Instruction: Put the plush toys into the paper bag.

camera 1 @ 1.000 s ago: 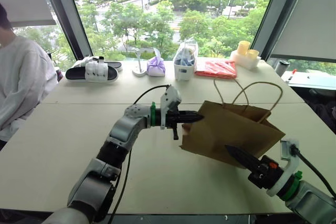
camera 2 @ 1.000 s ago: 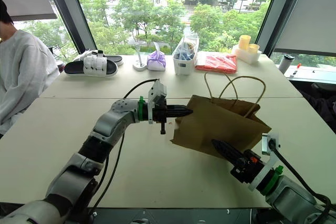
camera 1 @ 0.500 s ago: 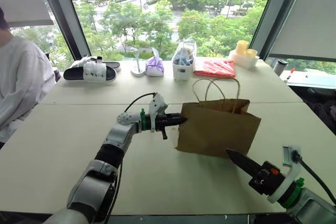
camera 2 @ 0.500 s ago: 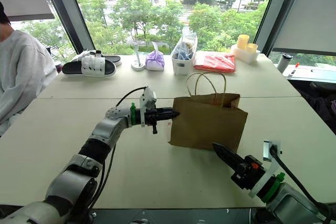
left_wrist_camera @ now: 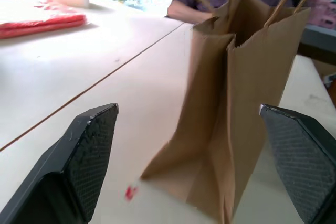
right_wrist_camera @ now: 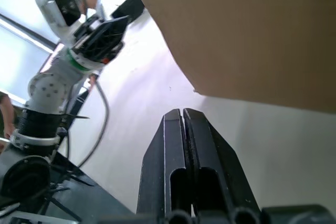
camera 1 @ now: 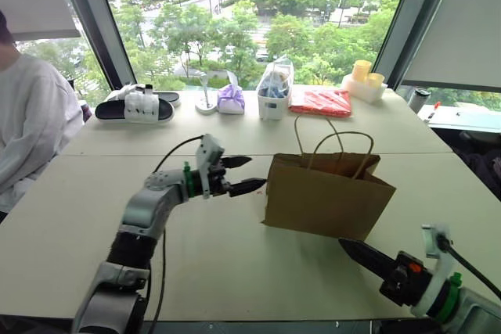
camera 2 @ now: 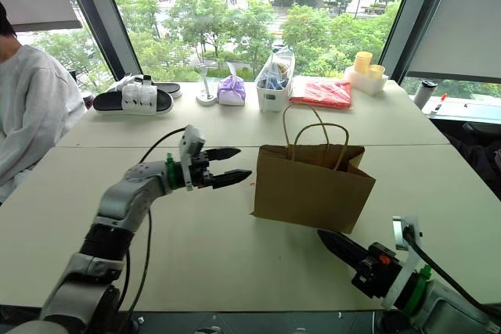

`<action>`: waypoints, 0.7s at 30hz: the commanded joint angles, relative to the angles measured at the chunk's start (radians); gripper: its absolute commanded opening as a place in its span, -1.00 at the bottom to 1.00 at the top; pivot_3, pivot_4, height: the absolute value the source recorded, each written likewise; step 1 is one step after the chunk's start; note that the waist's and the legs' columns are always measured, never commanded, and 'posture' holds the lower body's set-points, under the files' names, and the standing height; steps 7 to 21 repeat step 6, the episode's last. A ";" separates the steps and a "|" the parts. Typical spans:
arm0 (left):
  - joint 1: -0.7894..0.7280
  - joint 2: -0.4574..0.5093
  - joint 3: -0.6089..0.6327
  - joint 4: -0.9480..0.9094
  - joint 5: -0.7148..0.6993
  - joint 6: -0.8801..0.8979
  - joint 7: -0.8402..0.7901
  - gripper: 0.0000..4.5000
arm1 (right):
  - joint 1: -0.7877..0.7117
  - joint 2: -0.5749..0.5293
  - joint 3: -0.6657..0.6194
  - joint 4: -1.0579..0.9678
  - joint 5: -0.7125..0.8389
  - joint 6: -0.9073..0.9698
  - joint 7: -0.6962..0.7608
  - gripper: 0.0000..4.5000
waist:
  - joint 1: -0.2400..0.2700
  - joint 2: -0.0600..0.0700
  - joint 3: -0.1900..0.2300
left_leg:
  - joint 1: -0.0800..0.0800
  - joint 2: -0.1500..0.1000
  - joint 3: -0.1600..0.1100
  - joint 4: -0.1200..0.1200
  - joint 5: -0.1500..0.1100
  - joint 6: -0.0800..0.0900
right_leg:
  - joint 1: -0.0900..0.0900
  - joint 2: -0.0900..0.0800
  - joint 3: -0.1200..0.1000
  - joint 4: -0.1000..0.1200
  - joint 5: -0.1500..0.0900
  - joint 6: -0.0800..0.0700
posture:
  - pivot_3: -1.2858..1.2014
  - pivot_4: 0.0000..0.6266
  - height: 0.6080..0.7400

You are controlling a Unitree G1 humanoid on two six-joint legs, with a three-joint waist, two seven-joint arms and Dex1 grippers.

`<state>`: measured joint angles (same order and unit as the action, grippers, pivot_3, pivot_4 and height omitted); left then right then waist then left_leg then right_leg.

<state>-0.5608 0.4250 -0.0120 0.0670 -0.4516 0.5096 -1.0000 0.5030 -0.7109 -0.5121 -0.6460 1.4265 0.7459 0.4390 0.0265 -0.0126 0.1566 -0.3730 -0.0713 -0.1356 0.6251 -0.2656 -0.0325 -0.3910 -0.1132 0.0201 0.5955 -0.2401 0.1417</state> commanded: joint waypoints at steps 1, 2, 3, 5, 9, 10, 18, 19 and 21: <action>0.138 0.093 0.067 -0.166 -0.057 0.106 0.019 0.95 | 0.056 -0.057 -0.105 -0.028 0.005 0.021 0.082 -1.00 | -0.006 0.000 0.000 | 0.000 0.000 0.000 0.000 0.000 0.000 | 0.000 0.000 0.000 0.000 0.000 0.000 | 0.03 -0.52 1.00; 0.188 0.117 0.079 -0.200 -0.059 0.122 0.031 0.95 | 0.068 -0.069 -0.123 -0.021 0.003 0.026 0.100 -1.00 | -0.011 0.000 0.000 | 0.000 0.000 0.000 0.000 0.000 0.000 | 0.000 0.000 0.000 0.000 0.000 0.000 | 0.03 -0.52 1.00; 0.231 0.129 0.097 -0.236 -0.077 0.148 0.048 0.95 | 0.077 -0.078 -0.137 -0.013 -0.004 0.027 0.116 -1.00 | -0.011 0.000 0.000 | 0.000 0.001 0.000 0.000 0.000 0.000 | 0.000 0.000 0.000 0.000 0.000 0.000 | 0.03 -0.52 1.00; 0.314 0.126 0.141 -0.316 -0.132 0.205 0.094 0.95 | 0.084 -0.100 -0.148 0.005 -0.043 0.031 0.150 -1.00 | -0.007 -0.001 0.001 | -0.001 0.002 -0.001 0.000 0.000 0.000 | 0.001 -0.001 -0.001 -0.001 -0.002 -0.004 | 0.03 -0.52 1.00; 0.357 0.120 0.158 -0.359 -0.157 0.228 0.113 0.95 | 0.085 -0.112 -0.145 0.014 -0.070 0.035 0.168 -1.00 | -0.007 -0.001 0.001 | -0.001 0.002 -0.001 0.000 0.000 0.000 | 0.001 -0.001 -0.001 -0.001 -0.002 -0.004 | 0.03 -0.52 1.00; 0.357 0.120 0.158 -0.359 -0.157 0.228 0.113 0.95 | 0.085 -0.112 -0.145 0.014 -0.070 0.035 0.168 -1.00 | -0.007 -0.001 0.001 | -0.001 0.002 -0.001 0.000 0.000 0.000 | 0.001 -0.001 -0.001 -0.001 -0.002 -0.004 | 0.03 -0.52 1.00; 0.357 0.120 0.158 -0.359 -0.157 0.228 0.113 0.95 | 0.085 -0.112 -0.145 0.014 -0.070 0.035 0.168 -1.00 | -0.007 -0.001 0.001 | -0.001 0.002 -0.001 0.000 0.000 0.000 | 0.001 -0.001 -0.001 -0.001 -0.002 -0.004 | 0.03 -0.52 1.00; 0.357 0.120 0.158 -0.359 -0.157 0.228 0.113 0.95 | 0.085 -0.112 -0.145 0.014 -0.070 0.035 0.168 -1.00 | -0.007 -0.001 0.001 | -0.001 0.002 -0.001 0.000 0.000 0.000 | 0.001 -0.001 -0.001 -0.001 -0.002 -0.004 | 0.03 -0.52 1.00; 0.357 0.120 0.158 -0.359 -0.157 0.228 0.113 0.95 | 0.085 -0.112 -0.145 0.014 -0.070 0.035 0.168 -1.00 | -0.007 -0.001 0.001 | -0.001 0.002 -0.001 0.000 0.000 0.000 | 0.001 -0.001 -0.001 -0.001 -0.002 -0.004 | 0.03 -0.52 1.00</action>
